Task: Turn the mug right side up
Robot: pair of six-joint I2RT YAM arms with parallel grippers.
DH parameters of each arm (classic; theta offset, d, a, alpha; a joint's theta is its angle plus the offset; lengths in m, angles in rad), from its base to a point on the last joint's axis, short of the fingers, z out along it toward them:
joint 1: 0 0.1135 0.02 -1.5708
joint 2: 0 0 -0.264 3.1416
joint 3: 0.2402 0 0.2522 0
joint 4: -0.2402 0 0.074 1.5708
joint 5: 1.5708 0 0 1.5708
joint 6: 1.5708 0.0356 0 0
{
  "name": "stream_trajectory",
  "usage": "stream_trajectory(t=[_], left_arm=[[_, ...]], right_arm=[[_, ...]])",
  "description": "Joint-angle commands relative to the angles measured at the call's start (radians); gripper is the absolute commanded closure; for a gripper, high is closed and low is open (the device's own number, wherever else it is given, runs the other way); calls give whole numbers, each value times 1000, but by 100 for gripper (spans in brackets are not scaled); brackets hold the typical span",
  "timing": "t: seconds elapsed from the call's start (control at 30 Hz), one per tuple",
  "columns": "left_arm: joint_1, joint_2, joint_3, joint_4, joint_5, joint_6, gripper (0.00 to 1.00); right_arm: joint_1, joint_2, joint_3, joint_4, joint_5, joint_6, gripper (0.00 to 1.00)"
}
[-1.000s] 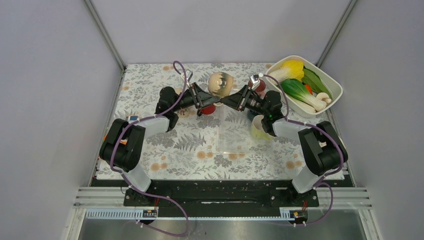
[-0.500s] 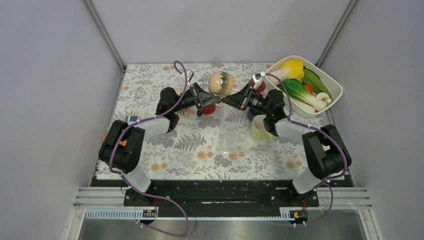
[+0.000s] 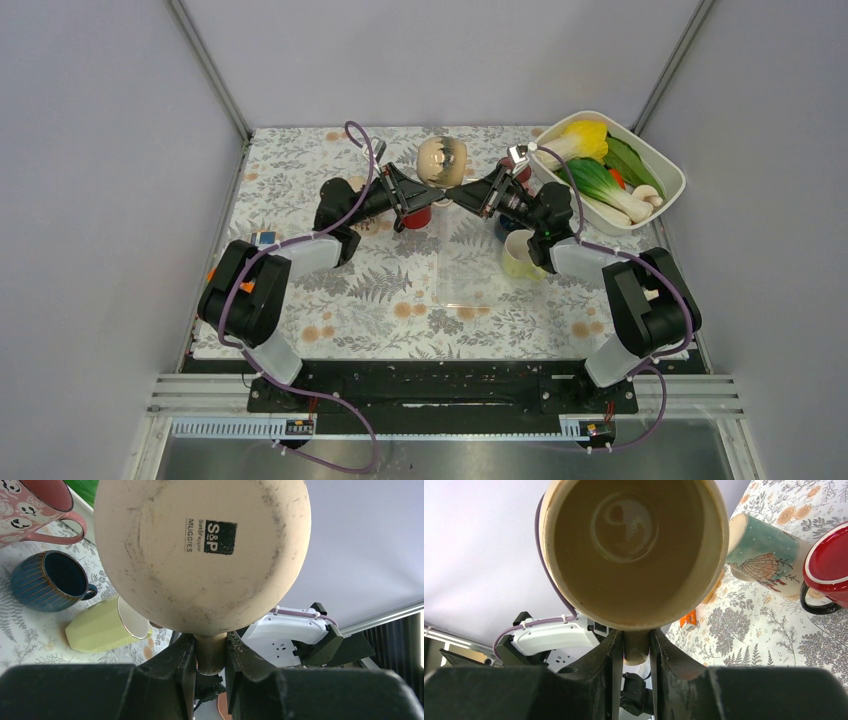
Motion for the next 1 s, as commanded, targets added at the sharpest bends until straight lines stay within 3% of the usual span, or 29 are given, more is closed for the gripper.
stream_trajectory(t=[0.0, 0.27, 0.4, 0.47, 0.53, 0.63, 0.8, 0.83, 0.97], left_arm=[[-28, -42, 3, 164, 72, 3, 100], [-59, -22, 19, 180, 94, 5, 100], [-76, -18, 20, 183, 104, 16, 100], [-82, -18, 24, 182, 110, 19, 100], [-87, -17, 29, 187, 115, 18, 100], [-96, -15, 36, 189, 123, 17, 100], [-105, -8, 44, 169, 132, 26, 100], [-105, -7, 49, 156, 134, 34, 99], [-100, -9, 59, 97, 138, 61, 72]], right_arm=[[-34, -4, 16, 112, 148, 51, 72], [-30, -8, 12, 90, 171, 81, 78], [-30, -11, 16, 87, 168, 99, 89], [-30, -14, 22, 69, 161, 104, 100], [-30, -16, 25, 57, 155, 112, 100], [-29, -16, 30, 59, 147, 126, 87], [-24, -29, 42, 62, 121, 104, 100], [-23, -35, 42, 63, 118, 93, 100], [-24, -69, 41, 50, 106, 33, 100]])
